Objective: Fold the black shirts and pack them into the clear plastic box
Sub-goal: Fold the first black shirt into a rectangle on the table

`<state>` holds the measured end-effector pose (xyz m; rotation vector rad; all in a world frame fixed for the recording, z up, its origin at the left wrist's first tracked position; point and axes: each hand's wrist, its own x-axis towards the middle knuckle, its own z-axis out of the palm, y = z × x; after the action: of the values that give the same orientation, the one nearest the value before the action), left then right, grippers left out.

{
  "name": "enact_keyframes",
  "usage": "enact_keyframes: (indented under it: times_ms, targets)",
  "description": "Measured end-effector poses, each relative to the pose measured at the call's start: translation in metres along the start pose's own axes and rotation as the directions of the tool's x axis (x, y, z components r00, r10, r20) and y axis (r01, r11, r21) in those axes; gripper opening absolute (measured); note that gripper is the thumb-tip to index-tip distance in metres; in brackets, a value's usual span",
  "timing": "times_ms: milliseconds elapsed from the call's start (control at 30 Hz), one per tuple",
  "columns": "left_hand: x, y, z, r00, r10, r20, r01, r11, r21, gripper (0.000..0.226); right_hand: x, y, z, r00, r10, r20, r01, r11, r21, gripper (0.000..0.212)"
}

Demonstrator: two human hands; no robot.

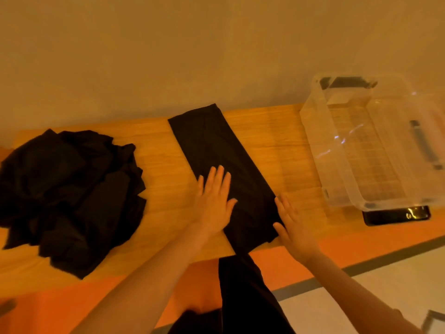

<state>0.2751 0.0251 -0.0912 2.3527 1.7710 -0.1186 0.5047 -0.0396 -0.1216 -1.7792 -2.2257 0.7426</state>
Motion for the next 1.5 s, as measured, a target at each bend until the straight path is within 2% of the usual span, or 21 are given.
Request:
enact_keyframes:
  times_ms: [33,100,167,233,333,467,533,600,700,800,867,933,967,1033,1100,1300,1500]
  targets:
    - [-0.018,0.014,0.002,0.998,0.046,-0.032,-0.046,0.999,-0.011,0.065,-0.006,-0.001,-0.005,1.0,-0.01,-0.007,0.009,0.999,-0.034,0.068]
    - [-0.05,0.038,0.008,0.99,0.141,0.011,-0.14,0.989,-0.036,0.069,-0.012,0.0,-0.014,0.997,-0.083,0.007,0.082,0.978,-0.192,0.063]
    - [-0.07,0.05,0.018,0.977,0.192,0.091,-0.193,0.981,0.0,0.074,-0.007,-0.002,-0.023,0.979,-0.163,0.12,0.196,0.909,-0.367,0.059]
    - [-0.078,0.051,0.023,0.961,0.227,0.156,-0.24,0.969,0.064,0.077,0.001,-0.002,-0.028,0.959,-0.19,0.209,0.268,0.845,-0.463,0.06]
    - [-0.086,0.046,0.031,0.953,0.247,0.177,-0.262,0.963,0.065,0.066,0.005,0.008,-0.029,0.926,-0.158,0.343,0.32,0.81,-0.492,0.062]
    - [-0.094,0.035,0.03,0.937,0.252,0.243,-0.268,0.963,0.033,0.067,-0.007,0.011,-0.023,0.904,-0.148,0.4,0.346,0.804,-0.484,0.06]
    - [-0.097,0.03,0.031,0.923,0.282,0.26,-0.299,0.954,0.028,0.064,-0.018,0.013,-0.013,0.9,-0.155,0.407,0.349,0.816,-0.461,0.06]
    - [-0.099,0.028,0.029,0.916,0.312,0.251,-0.316,0.948,-0.025,0.056,-0.022,0.014,-0.005,0.909,-0.235,0.344,0.385,0.79,-0.477,0.052]
    - [-0.101,0.027,0.022,0.95,0.234,0.205,-0.184,0.955,-0.234,0.045,-0.021,0.012,-0.001,0.867,-0.44,0.235,0.497,0.718,-0.488,0.043]
    - [-0.107,0.02,0.016,0.978,0.059,0.198,0.041,0.883,-0.467,0.037,-0.017,0.003,-0.016,0.857,-0.454,0.244,0.515,0.772,-0.373,0.053]
    - [-0.111,0.018,0.008,0.985,-0.026,0.173,0.133,0.757,-0.64,0.029,-0.016,-0.01,-0.032,0.897,-0.382,0.222,0.426,0.879,-0.214,0.041]
    - [-0.113,0.016,-0.007,0.98,-0.111,0.166,0.198,0.63,-0.751,0.02,-0.011,-0.024,-0.05,0.96,-0.181,0.212,0.187,0.982,-0.005,0.029]
    - [-0.113,0.014,-0.016,0.975,-0.147,0.167,0.222,0.585,-0.78,0.017,-0.008,-0.032,-0.058,0.967,-0.082,0.24,0.058,0.993,0.104,0.028]
    - [-0.112,0.01,-0.032,0.969,-0.18,0.169,0.24,0.519,-0.821,0.011,-0.004,-0.046,-0.072,0.965,-0.002,0.262,-0.072,0.96,0.269,0.02]
    - [-0.113,0.004,-0.044,0.966,-0.173,0.191,0.252,0.473,-0.844,0.009,0.0,-0.061,-0.084,0.964,0.016,0.267,-0.123,0.912,0.392,0.013]
    - [-0.107,-0.014,-0.067,0.959,-0.192,0.208,0.272,0.416,-0.868,0.012,0.009,-0.091,-0.091,0.949,0.074,0.308,-0.233,0.822,0.52,0.022]
    - [-0.043,-0.041,-0.089,0.949,-0.268,0.166,0.271,0.421,-0.866,0.009,0.082,-0.092,-0.093,0.931,0.228,0.285,-0.364,0.64,0.677,0.014]
